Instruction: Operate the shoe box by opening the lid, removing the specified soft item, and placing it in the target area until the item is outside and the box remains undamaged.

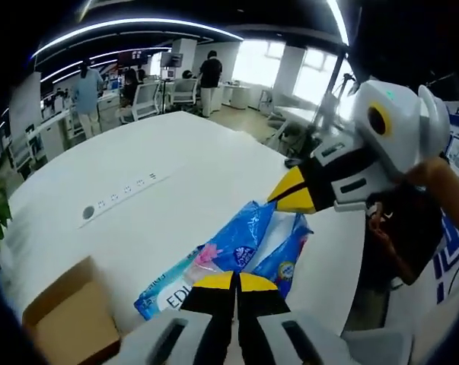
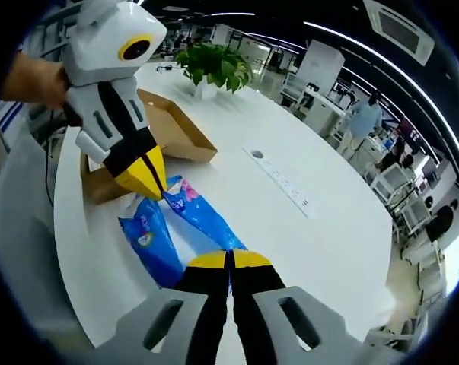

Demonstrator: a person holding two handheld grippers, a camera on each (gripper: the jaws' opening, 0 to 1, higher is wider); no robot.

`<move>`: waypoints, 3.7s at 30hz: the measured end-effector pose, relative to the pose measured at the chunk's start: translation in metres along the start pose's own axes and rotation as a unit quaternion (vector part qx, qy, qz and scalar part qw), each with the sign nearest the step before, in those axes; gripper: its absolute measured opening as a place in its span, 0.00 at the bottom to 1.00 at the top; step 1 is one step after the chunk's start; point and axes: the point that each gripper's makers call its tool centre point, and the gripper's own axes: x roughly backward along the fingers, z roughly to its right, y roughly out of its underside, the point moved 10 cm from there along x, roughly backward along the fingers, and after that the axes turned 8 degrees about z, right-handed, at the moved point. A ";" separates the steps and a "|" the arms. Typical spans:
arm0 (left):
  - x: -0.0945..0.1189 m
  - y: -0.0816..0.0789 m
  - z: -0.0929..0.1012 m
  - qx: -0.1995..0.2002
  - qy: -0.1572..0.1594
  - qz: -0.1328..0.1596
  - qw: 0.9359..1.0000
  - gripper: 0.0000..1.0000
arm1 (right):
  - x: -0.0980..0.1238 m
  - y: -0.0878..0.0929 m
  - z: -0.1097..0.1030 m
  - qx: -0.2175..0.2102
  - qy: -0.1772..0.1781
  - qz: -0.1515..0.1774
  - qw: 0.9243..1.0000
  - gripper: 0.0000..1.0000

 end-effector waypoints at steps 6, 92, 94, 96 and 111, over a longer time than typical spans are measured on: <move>-0.019 -0.008 0.003 -0.006 0.009 -0.008 1.000 0.00 | 0.001 0.011 0.014 -0.001 0.008 -0.006 1.000 0.00; -0.115 0.004 0.008 -0.068 0.051 -0.082 0.993 0.13 | -0.015 0.099 0.036 -0.045 0.057 -0.070 0.995 0.15; -0.108 0.004 0.009 -0.067 0.051 -0.080 0.993 0.15 | -0.011 0.095 0.032 -0.047 0.055 -0.066 0.995 0.16; -0.100 0.004 0.011 -0.069 0.050 -0.078 0.993 0.16 | -0.008 0.092 0.030 -0.047 0.054 -0.065 0.995 0.17; -0.045 0.000 0.014 -0.086 0.031 -0.047 0.995 0.25 | 0.025 0.065 0.011 -0.046 0.046 -0.062 0.996 0.29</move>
